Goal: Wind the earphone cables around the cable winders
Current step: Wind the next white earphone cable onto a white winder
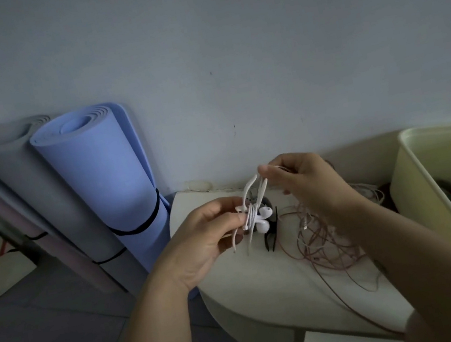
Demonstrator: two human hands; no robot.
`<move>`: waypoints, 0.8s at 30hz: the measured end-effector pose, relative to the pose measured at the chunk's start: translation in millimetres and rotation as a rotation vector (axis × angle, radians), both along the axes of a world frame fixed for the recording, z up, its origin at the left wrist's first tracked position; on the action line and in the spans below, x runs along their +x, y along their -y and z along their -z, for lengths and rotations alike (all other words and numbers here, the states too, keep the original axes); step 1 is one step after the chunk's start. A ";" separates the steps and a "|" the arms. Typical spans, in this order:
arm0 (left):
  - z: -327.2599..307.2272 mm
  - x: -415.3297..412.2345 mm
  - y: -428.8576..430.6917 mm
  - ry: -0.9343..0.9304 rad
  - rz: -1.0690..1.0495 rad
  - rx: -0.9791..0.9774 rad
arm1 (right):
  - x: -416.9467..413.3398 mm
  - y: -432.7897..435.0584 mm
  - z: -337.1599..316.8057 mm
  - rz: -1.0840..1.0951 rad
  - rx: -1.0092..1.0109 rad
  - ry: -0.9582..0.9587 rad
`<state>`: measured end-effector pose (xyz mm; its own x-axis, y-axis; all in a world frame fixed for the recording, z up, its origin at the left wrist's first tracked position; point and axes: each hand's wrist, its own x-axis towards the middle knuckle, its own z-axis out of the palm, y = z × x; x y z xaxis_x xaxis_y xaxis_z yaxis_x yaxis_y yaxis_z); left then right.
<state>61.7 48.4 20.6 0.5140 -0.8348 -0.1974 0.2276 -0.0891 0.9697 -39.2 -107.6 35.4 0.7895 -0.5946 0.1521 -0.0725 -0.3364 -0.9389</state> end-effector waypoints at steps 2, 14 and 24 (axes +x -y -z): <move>0.8 0.7 -0.1 -0.082 0.043 -0.090 | 1.8 4.5 5.3 -0.050 0.163 -0.031; 1.8 3.9 5.9 -0.407 -0.421 -0.365 | 12.2 -33.6 14.7 -0.281 -0.223 -0.227; 9.9 10.7 2.8 0.170 -0.461 0.089 | 0.9 -23.2 2.4 -0.153 -0.481 -0.120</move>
<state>72.3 45.6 10.7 0.8568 -0.4967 -0.1384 0.1018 -0.1002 0.9897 -38.3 -84.4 33.0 0.8906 -0.3558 0.2832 -0.0861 -0.7434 -0.6633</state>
